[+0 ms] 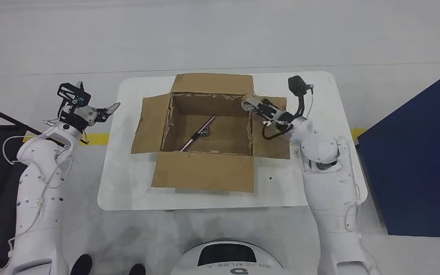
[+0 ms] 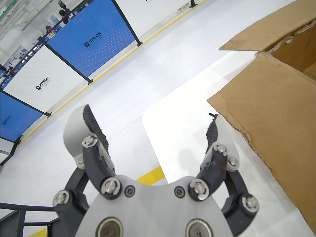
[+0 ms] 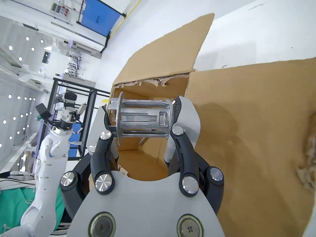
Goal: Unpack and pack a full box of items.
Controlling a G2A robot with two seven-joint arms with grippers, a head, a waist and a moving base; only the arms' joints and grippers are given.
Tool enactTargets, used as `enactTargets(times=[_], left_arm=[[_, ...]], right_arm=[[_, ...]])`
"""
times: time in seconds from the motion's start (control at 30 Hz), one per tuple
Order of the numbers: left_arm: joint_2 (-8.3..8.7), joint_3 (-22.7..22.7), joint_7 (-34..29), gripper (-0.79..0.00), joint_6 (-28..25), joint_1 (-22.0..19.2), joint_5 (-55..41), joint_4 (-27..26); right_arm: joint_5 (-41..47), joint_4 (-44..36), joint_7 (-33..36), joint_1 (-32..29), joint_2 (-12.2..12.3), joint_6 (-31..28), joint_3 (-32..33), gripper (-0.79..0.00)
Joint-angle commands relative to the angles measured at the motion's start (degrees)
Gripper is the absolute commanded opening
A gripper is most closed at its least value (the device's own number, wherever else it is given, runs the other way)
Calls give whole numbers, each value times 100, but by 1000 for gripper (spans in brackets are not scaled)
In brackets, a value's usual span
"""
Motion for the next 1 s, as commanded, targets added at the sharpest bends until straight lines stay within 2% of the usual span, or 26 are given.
enactTargets(times=[0.0,0.17,0.27,0.47,0.7,0.97], left_arm=[[0,0,0,0,0,0,0,0],[0,0,0,0,0,0,0,0],[0,0,0,0,0,0,0,0],[0,0,0,0,0,0,0,0],[0,0,0,0,0,0,0,0],[0,0,0,0,0,0,0,0]], right_arm=[[70,-130,-13,-203,35,31,206,-785],[221,-180,-37,-520,103,193,551,-785],[184,-67,188,-518,146,245,564,-785],[154,546,536,18,178,214,157,-785],[343,1129,583,488,191,-29,-221,-785],[439,1430,574,821,199,-181,-627,-785]])
